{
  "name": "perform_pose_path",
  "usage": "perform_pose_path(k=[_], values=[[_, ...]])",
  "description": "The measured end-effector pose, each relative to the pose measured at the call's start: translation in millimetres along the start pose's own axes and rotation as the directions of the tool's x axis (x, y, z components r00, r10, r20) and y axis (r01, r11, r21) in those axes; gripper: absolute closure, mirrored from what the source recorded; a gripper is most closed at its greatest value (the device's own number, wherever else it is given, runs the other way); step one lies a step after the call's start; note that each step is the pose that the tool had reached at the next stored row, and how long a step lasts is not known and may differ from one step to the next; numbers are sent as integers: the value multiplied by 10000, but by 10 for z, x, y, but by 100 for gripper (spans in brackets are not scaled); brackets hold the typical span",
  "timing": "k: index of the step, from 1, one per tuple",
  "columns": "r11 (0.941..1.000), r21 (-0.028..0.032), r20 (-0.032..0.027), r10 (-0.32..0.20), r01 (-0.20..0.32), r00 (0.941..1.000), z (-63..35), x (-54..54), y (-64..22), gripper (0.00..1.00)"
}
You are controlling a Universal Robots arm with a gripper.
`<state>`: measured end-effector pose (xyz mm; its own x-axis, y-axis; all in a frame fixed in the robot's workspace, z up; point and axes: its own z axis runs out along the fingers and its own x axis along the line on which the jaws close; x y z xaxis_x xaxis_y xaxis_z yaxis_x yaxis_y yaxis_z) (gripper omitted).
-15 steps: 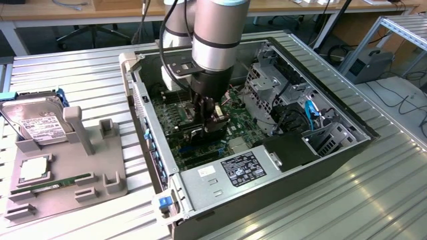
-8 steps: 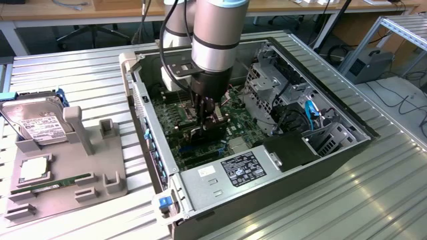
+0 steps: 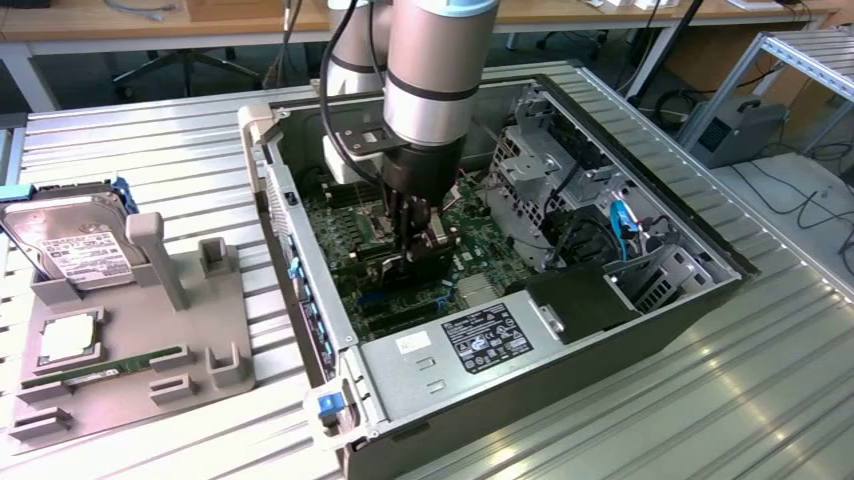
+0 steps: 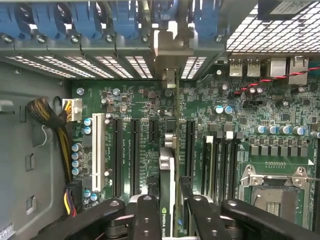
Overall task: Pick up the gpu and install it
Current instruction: 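Press down on the gpu until it lock into place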
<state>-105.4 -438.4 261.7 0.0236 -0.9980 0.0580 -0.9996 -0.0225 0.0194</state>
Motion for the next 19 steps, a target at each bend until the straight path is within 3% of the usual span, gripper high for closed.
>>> perform_pose_path(k=[7, 11, 19], values=[[10000, 4, -14, 1, -1, 10000, 17, 5, -1, 74], [10000, 1, -87, 2, -2, 10000, 50, 4, -2, 74], [10000, 2, -90, 4, -4, 10000, 60, 3, -2, 74]])
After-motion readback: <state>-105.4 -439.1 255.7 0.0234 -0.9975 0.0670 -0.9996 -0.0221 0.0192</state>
